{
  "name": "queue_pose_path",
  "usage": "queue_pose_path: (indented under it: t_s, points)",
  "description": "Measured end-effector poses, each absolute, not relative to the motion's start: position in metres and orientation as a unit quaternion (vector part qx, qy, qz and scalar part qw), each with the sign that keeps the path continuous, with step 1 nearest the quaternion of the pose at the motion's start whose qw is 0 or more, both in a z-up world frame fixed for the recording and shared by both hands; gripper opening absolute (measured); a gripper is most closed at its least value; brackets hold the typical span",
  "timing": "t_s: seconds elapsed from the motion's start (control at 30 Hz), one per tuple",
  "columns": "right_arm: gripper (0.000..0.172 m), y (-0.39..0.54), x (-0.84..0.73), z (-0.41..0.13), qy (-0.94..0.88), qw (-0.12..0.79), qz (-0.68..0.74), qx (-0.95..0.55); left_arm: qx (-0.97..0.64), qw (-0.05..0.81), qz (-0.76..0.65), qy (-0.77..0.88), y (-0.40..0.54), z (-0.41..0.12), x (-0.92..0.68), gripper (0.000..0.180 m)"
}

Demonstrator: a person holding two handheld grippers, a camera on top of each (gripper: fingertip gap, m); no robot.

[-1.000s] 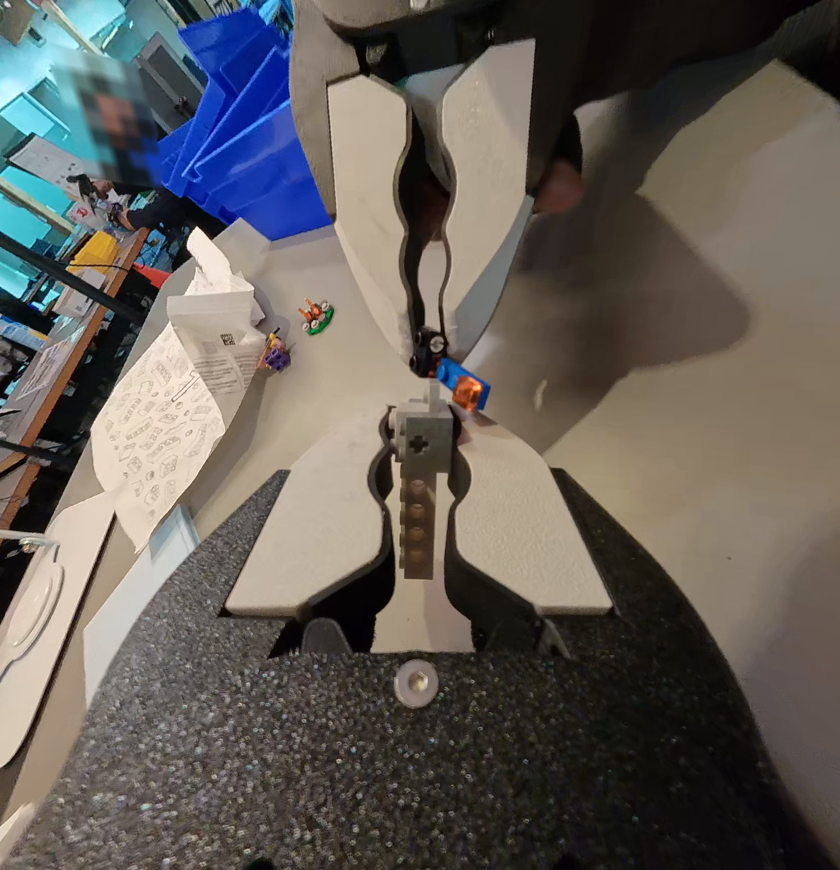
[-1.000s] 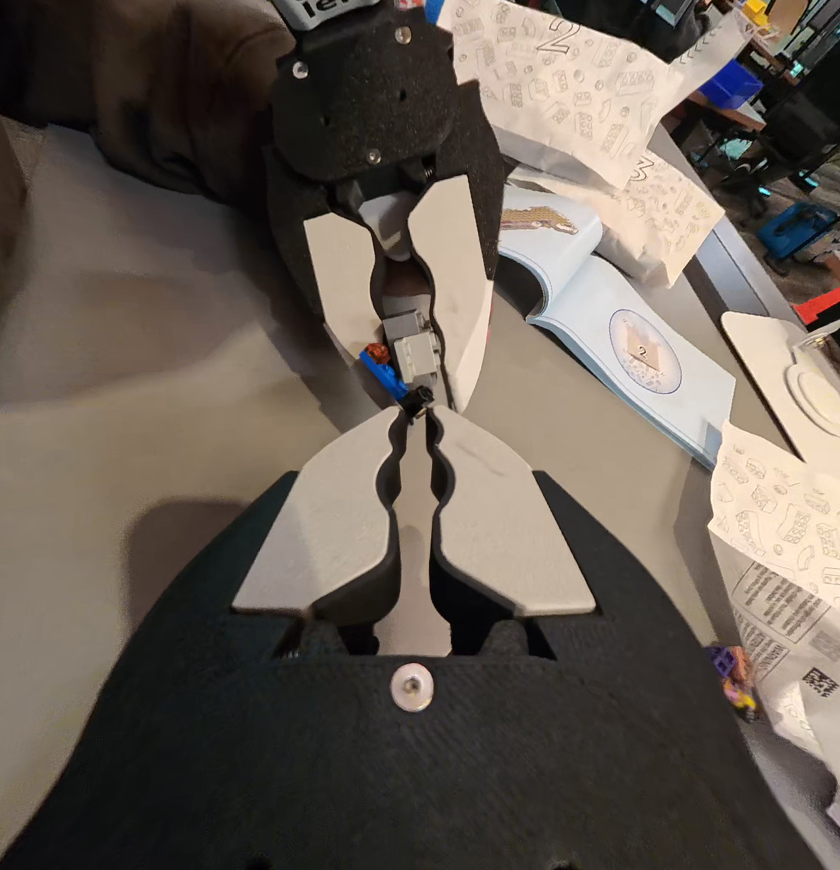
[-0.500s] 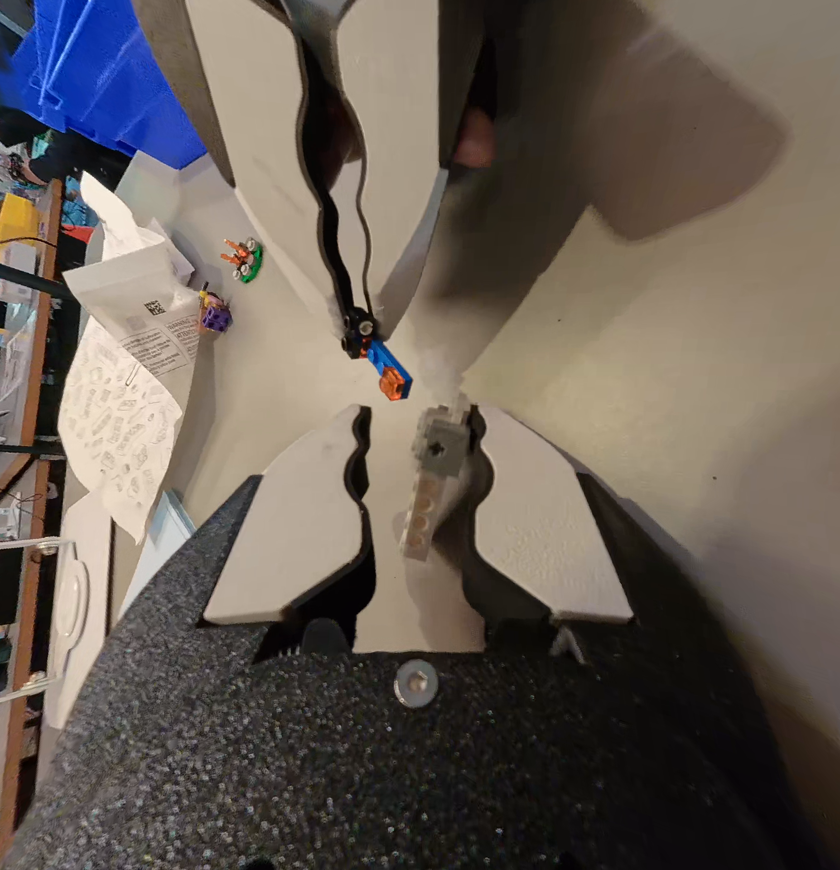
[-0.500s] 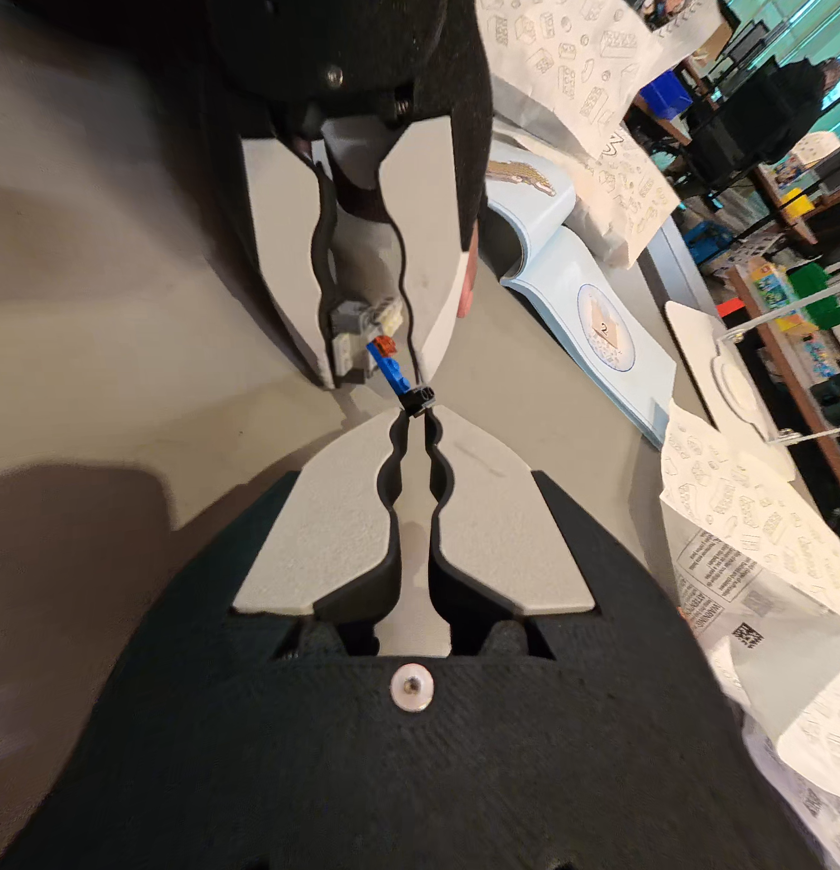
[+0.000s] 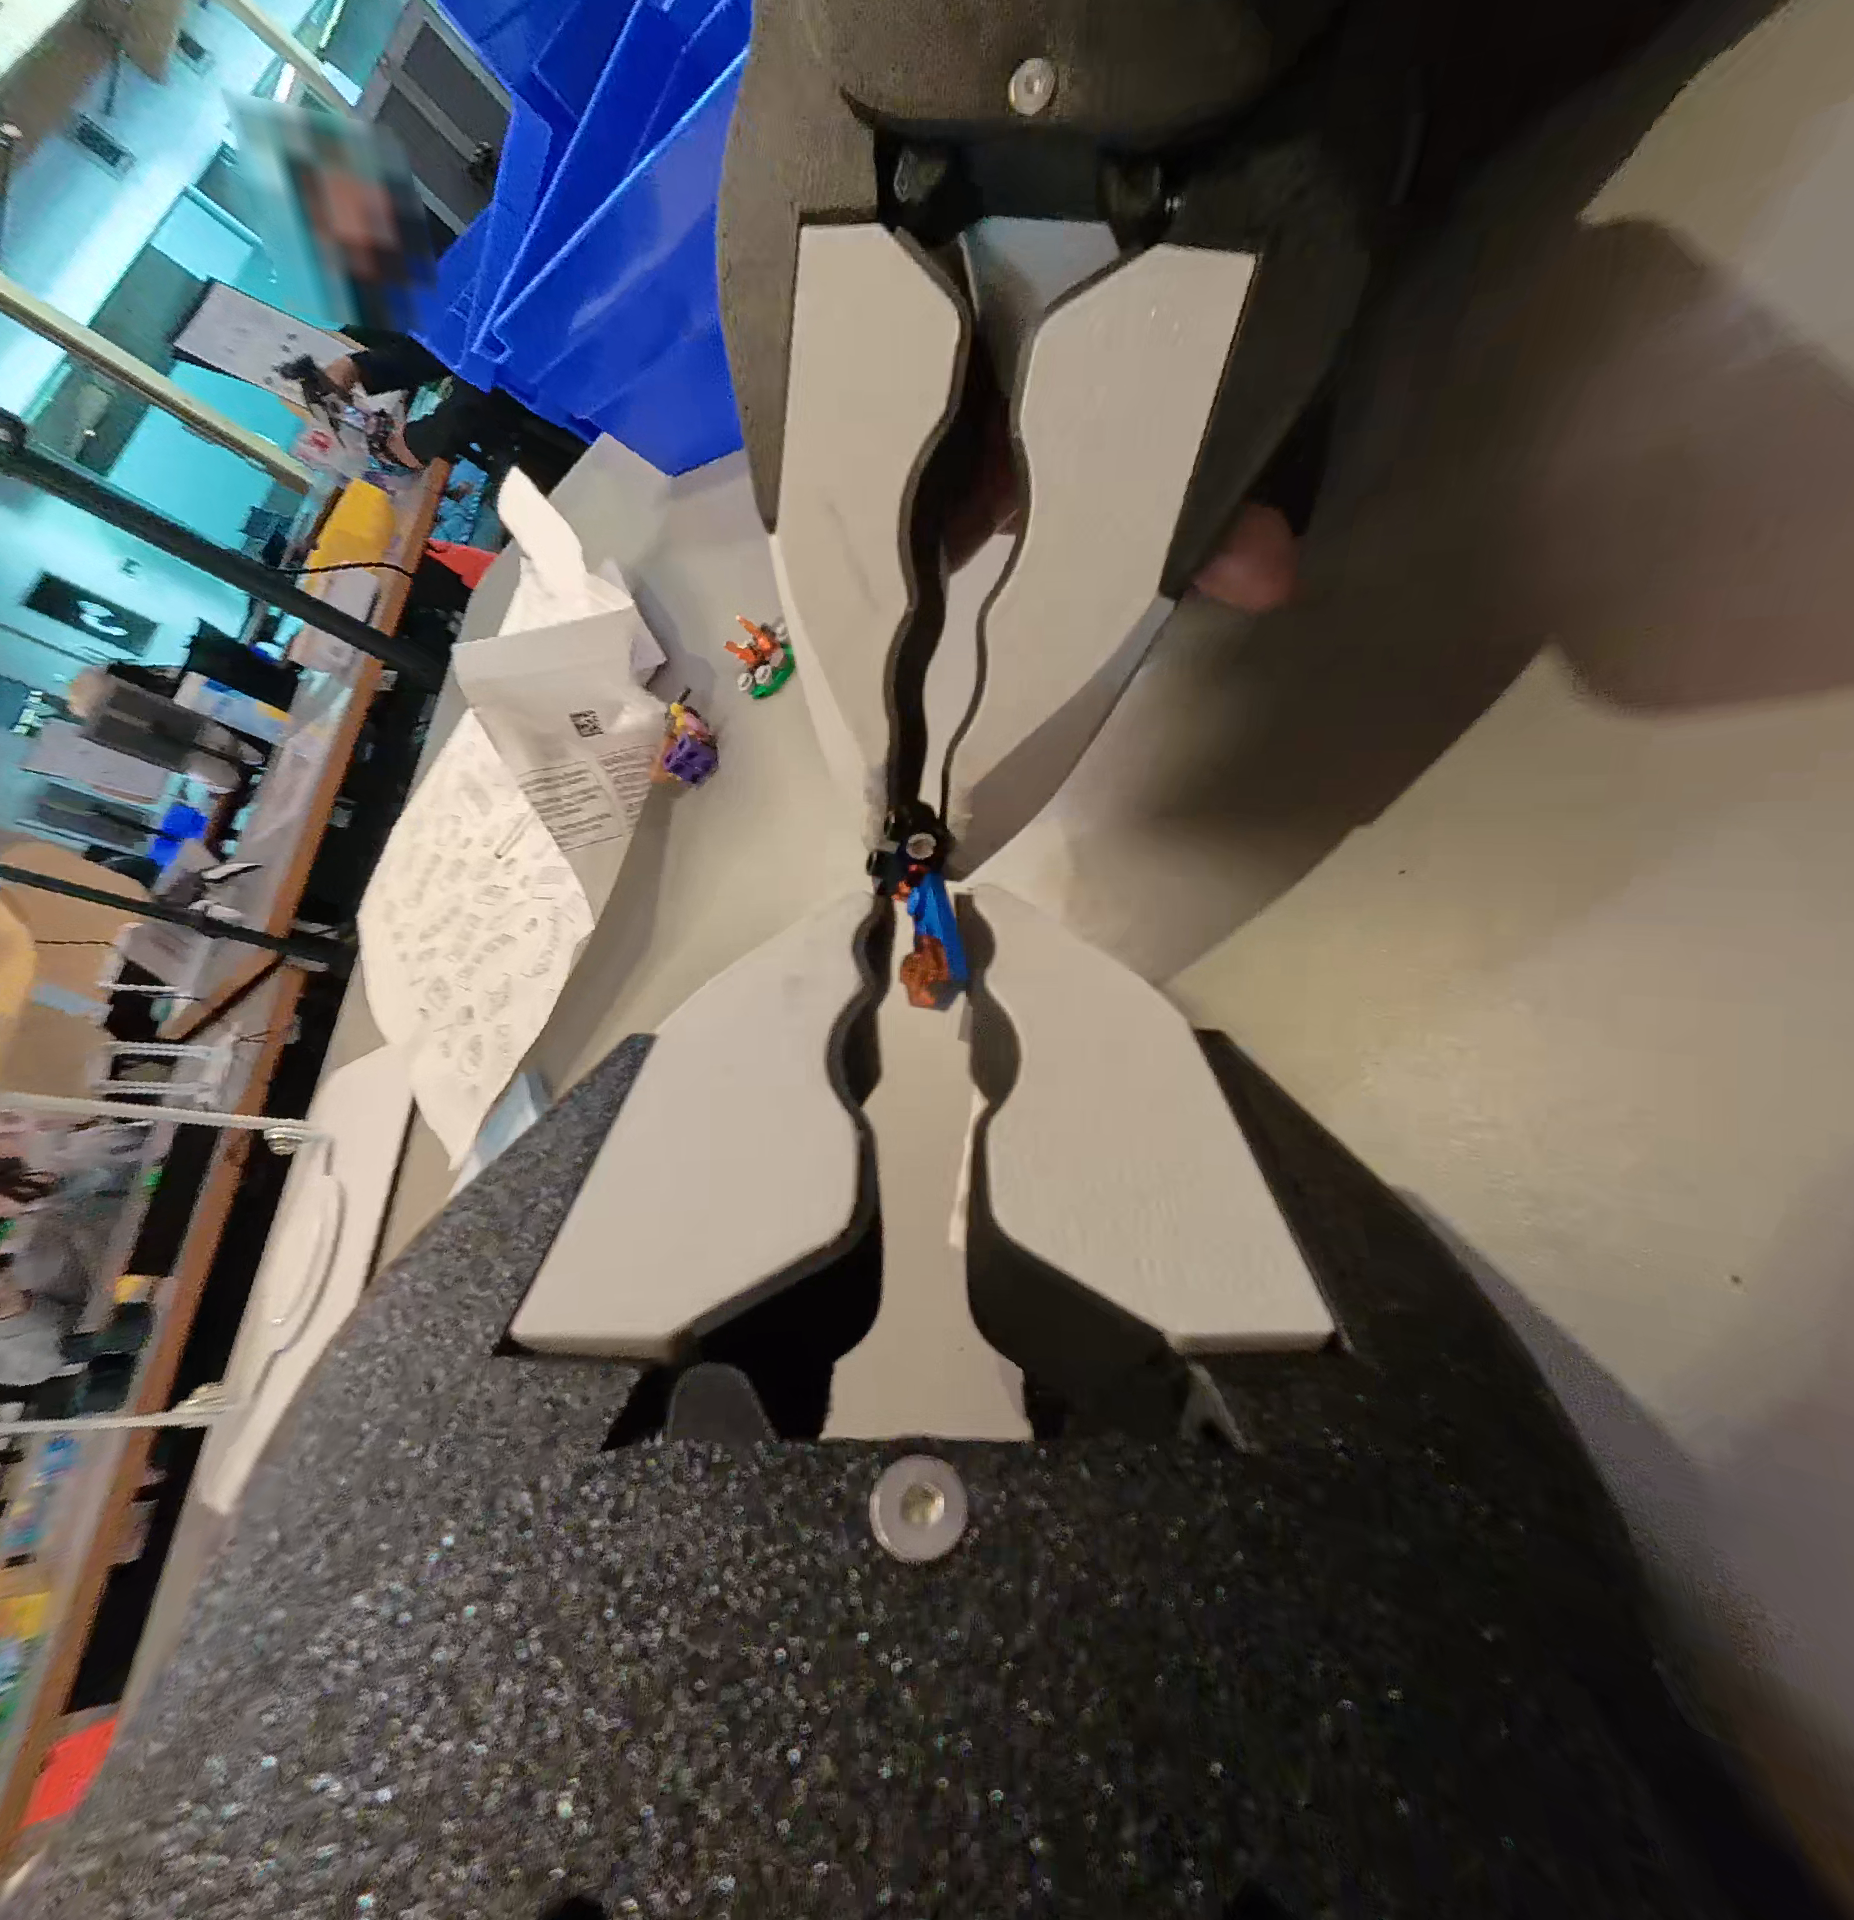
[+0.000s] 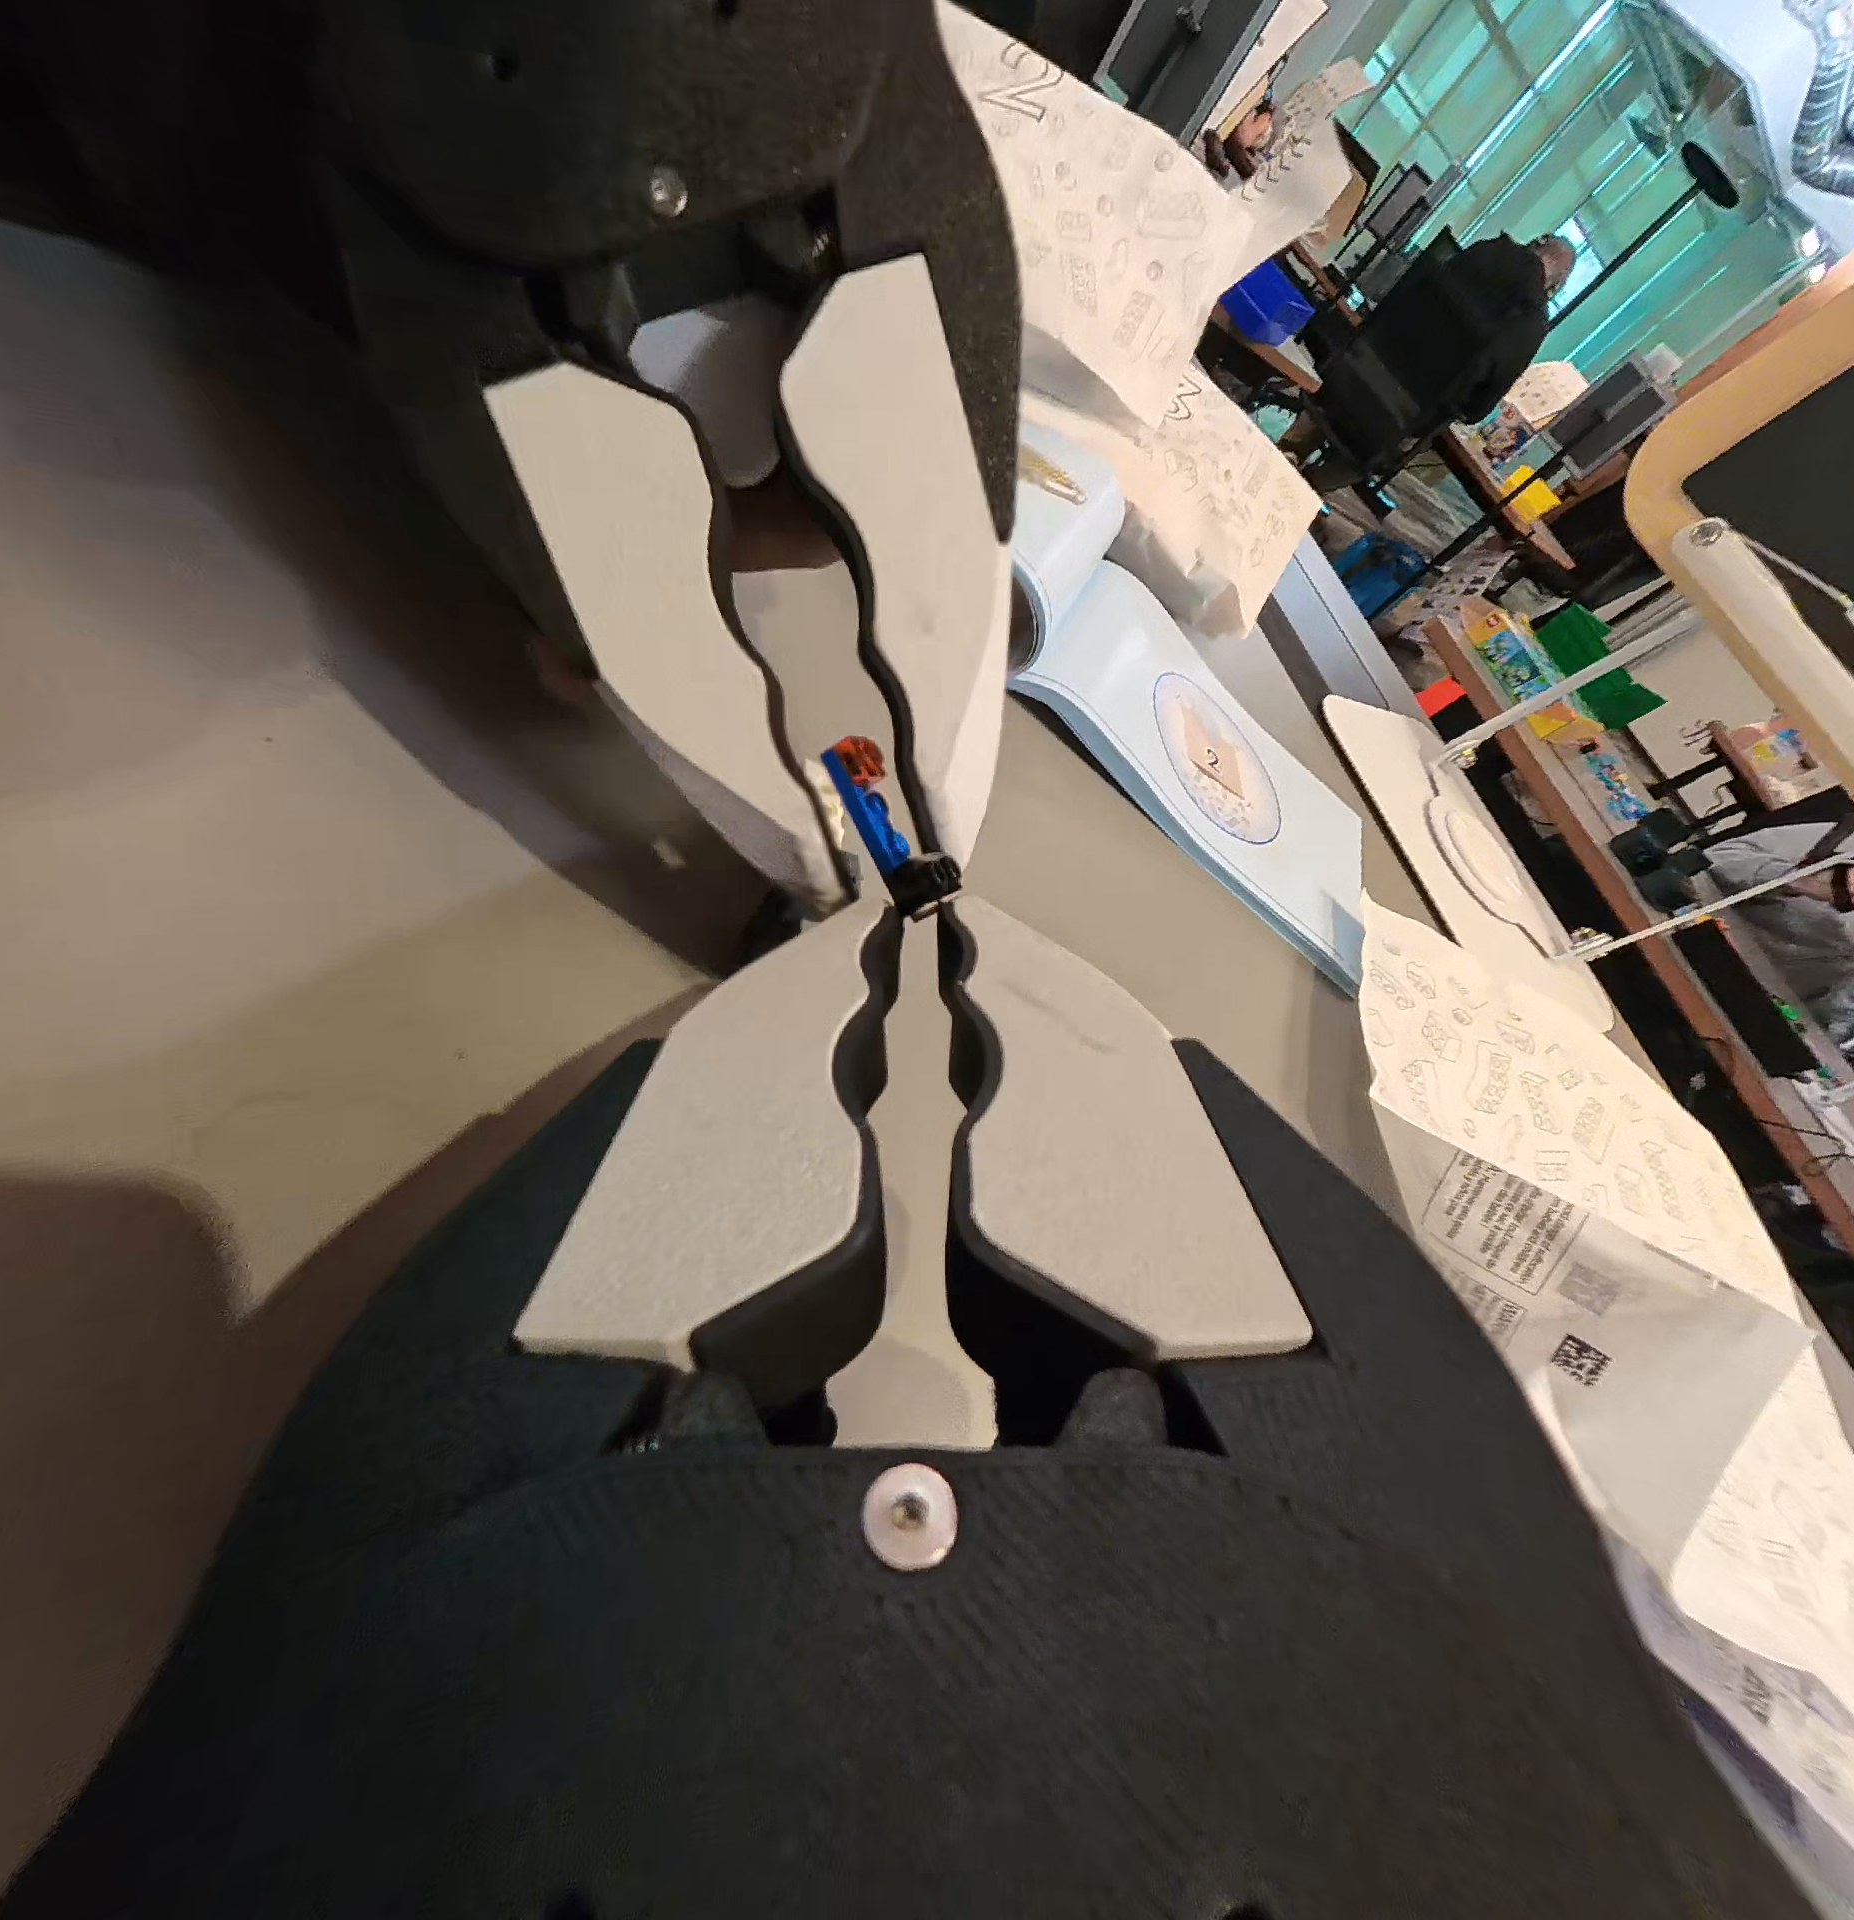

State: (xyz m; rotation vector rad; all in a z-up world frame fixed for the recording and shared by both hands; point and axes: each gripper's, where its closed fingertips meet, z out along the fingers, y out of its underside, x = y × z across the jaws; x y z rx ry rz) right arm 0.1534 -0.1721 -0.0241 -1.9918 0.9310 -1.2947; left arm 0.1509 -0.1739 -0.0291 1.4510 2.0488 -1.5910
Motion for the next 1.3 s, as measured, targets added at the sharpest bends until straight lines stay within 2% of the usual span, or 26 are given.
queue_pose_path:
  t_s: [0.13,0.27,0.4,0.47,0.73,1.1,1.3]
  points:
    - [0.007,-0.172,0.154,-0.024,0.349,0.3,-0.484,-0.745,0.499,0.106,-0.528,0.679,-0.174,-0.029,0.152,0.008]
    - [0.023,-0.168,0.154,-0.025,0.322,0.28,-0.495,-0.757,0.515,0.121,-0.51,0.678,-0.172,-0.032,0.153,0.008]
    - [0.02,-0.163,0.153,-0.027,0.297,0.267,-0.502,-0.767,0.534,0.141,-0.489,0.675,-0.17,-0.038,0.152,0.007]
    - [0.013,-0.164,0.153,-0.027,0.297,0.265,-0.501,-0.769,0.543,0.149,-0.484,0.67,-0.169,-0.039,0.151,0.007]
    - [0.013,-0.16,0.149,-0.031,0.343,0.334,-0.419,-0.772,0.57,0.171,-0.471,0.651,-0.166,-0.042,0.148,0.007]
    - [0.012,-0.155,0.142,-0.035,0.361,0.371,-0.349,-0.781,0.608,0.211,-0.453,0.616,-0.162,-0.045,0.144,0.006]
    - [0.011,-0.157,0.14,-0.035,0.37,0.383,-0.332,-0.778,0.609,0.204,-0.452,0.619,-0.161,-0.047,0.143,0.007]
